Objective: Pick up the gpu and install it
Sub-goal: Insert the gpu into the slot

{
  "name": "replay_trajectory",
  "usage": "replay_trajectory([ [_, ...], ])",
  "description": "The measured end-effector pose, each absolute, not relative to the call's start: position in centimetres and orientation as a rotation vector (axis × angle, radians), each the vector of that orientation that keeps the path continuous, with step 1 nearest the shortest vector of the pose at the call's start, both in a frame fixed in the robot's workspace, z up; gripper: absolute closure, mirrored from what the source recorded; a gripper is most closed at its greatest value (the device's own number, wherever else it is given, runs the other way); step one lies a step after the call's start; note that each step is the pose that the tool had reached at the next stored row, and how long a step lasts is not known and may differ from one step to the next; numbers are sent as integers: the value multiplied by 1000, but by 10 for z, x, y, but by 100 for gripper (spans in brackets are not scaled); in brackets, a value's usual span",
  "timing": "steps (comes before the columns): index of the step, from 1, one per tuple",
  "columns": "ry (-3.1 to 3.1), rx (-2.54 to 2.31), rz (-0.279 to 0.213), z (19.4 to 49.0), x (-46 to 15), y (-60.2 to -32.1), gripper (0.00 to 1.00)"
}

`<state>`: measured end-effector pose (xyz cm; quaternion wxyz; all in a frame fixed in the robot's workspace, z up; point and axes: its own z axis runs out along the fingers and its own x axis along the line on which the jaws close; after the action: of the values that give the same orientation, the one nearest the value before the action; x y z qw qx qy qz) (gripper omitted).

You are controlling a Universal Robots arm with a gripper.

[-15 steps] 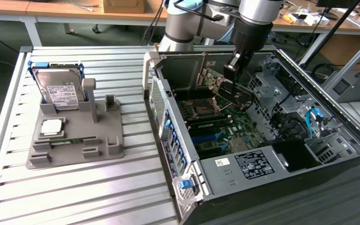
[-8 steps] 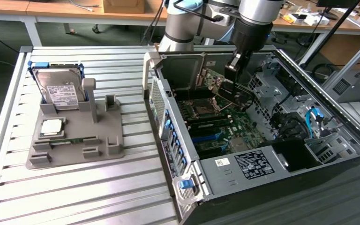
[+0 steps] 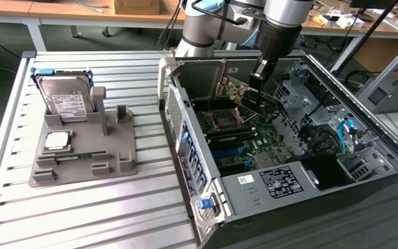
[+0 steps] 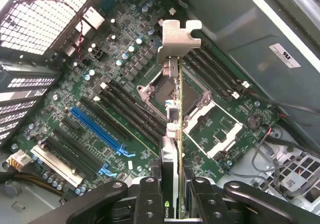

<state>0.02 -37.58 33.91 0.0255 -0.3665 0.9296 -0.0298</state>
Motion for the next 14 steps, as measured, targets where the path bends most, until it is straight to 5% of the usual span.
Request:
replay_trajectory([
  [14,2810,-1277,-88,339,0,-376,73],
])
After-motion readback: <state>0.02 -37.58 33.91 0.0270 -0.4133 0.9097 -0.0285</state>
